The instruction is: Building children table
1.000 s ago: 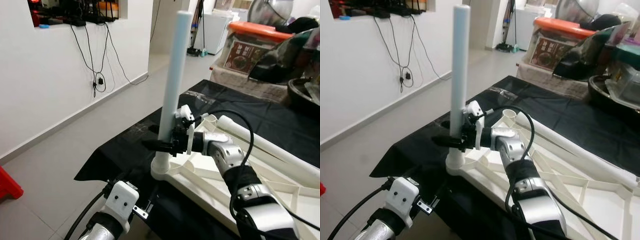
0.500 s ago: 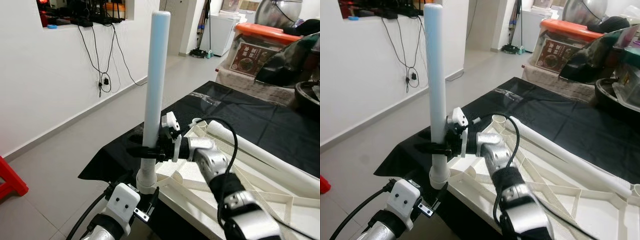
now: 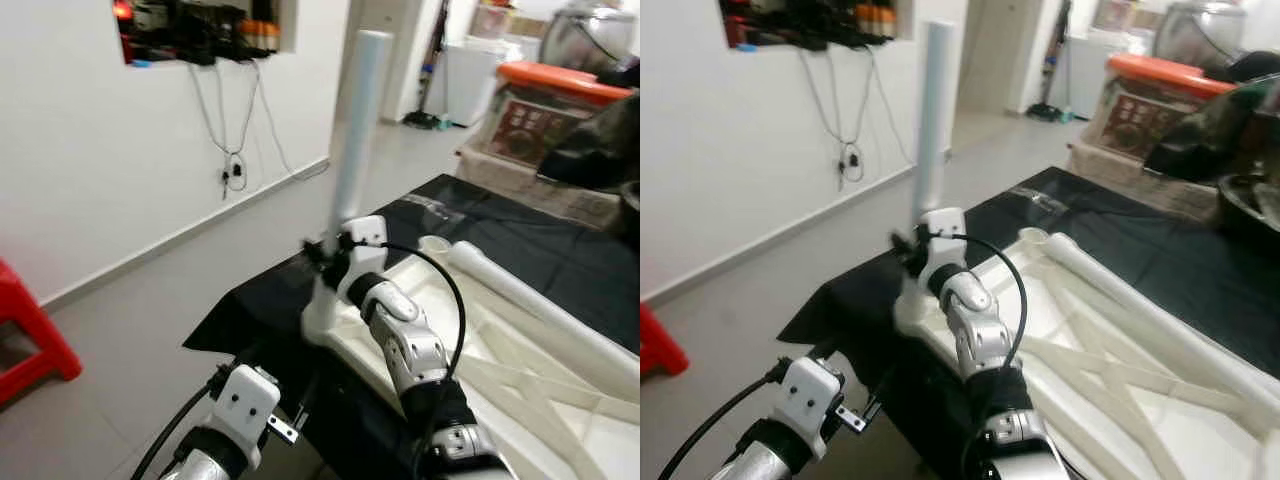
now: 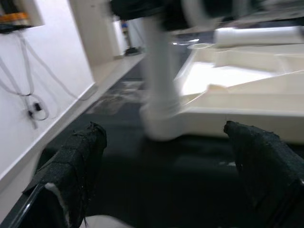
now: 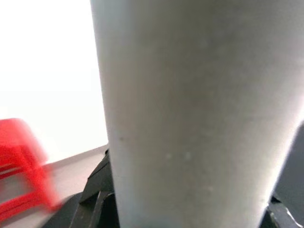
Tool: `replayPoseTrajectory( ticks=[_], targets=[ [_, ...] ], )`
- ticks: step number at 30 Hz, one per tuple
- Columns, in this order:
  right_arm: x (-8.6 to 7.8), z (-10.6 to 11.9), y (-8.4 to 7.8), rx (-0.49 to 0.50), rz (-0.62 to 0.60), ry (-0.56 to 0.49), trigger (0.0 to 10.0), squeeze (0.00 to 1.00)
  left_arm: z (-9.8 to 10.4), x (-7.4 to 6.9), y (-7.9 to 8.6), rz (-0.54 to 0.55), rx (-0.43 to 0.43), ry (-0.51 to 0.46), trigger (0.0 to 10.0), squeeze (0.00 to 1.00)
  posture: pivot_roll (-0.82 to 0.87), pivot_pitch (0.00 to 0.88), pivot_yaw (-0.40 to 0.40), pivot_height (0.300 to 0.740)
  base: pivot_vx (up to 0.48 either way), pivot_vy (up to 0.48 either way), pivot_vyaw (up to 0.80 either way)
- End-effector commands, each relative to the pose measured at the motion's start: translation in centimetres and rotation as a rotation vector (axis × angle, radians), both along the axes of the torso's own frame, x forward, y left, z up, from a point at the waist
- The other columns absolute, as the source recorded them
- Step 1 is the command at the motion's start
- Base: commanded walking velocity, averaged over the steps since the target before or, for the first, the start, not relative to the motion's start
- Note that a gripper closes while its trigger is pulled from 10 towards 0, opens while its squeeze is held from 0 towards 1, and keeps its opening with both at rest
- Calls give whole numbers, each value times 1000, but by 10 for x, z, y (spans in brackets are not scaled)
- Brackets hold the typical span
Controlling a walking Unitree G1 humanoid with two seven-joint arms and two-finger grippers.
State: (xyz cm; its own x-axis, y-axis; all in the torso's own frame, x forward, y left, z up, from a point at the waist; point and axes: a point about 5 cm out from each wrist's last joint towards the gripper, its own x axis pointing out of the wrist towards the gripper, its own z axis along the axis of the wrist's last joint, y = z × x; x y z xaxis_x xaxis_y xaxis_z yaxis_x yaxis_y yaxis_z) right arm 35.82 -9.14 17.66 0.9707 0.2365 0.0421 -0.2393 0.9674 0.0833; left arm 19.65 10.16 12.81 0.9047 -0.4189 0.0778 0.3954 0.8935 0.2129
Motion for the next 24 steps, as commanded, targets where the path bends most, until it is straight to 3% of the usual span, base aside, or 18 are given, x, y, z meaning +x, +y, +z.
replayPoseTrajectory(
  ticks=[1, 2, 4, 8, 9, 11, 12, 13, 15, 18, 19, 20, 21, 23, 24],
  targets=[
    [-4, -7, -20, 20, -151, 31, 0, 0, -3, 0, 0, -7, 10, 15, 10000, 0, 242, 0, -109, 740, 0, 0, 0],
    [-17, -4, -23, 68, -325, 29, 0, 0, -3, 1, 1, -4, 11, 15, 10000, 0, 247, 0, -112, 740, 0, 0, 0],
    [-21, -2, -23, 89, -374, 29, 0, 0, -3, 1, 0, -3, 11, 14, 10000, 0, 247, 0, -112, 740, 0, 0, 0],
    [-25, 1, -5, 127, -405, 36, 0, 0, -3, 1, 0, 0, 10, 13, 10000, 0, 244, 0, -112, 740, 0, 0, 0],
    [-24, 0, 7, 129, -332, 35, 10000, 0, -3, 1, 0, 0, 8, 14, 10000, 0, 244, 0, -114, 740, 0, 0, 0],
    [-24, 0, 15, 128, -278, 34, 10000, 0, -3, 2, 0, 0, 8, 15, 10000, 0, 244, 0, -114, 740, 0, 0, 0],
    [-24, -2, 26, 171, -171, 33, 10000, 204, -3, 2, 0, 1, 7, 15, 10000, 0, 243, 0, -117, 740, 0, 0, 0],
    [-25, -1, 33, 215, -87, 25, 10000, 1000, -3, 2, 0, 1, 6, 15, 10000, 0, 242, 0, -115, 740, 0, 0, 0],
    [-26, -1, 40, 260, 41, 19, 10000, 1000, -3, 2, -1, 1, 6, 16, 10000, 0, 241, 0, -115, 740, 0, 0, 0],
    [-24, -3, 40, 258, 107, 17, 10000, 1000, -3, 2, -1, 2, 6, 15, 10000, 0, 241, 0, -115, 740, 0, 0, 0],
    [-24, -3, 41, 280, 228, 33, 10000, 0, -3, 3, 0, 2, 6, 16, 10000, 0, 238, 0, -115, 740, 0, 0, 0],
    [-22, -3, 40, 286, 329, 31, 10000, 0, -3, 3, 0, 2, 6, 15, 10000, 0, 238, 0, -113, 740, 0, 0, 0],
    [-22, -3, 40, 286, 329, 31, 10000, 0, -3, 3, 0, 2, 6, 15, 10000, 0, 238, 0, -113, 740, 0, 0, 0],
    [-20, -4, 34, 193, 637, 51, 10000, 0, -3, 3, 0, 1, 5, 16, 10000, 0, 238, 0, -111, 740, 0, 0, 0],
    [-20, -4, 34, 193, 637, 51, 10000, 0, -3, 3, 0, 1, 5, 16, 10000, 0, 238, 0, -111, 740, 0, 0, 0]
  ],
)
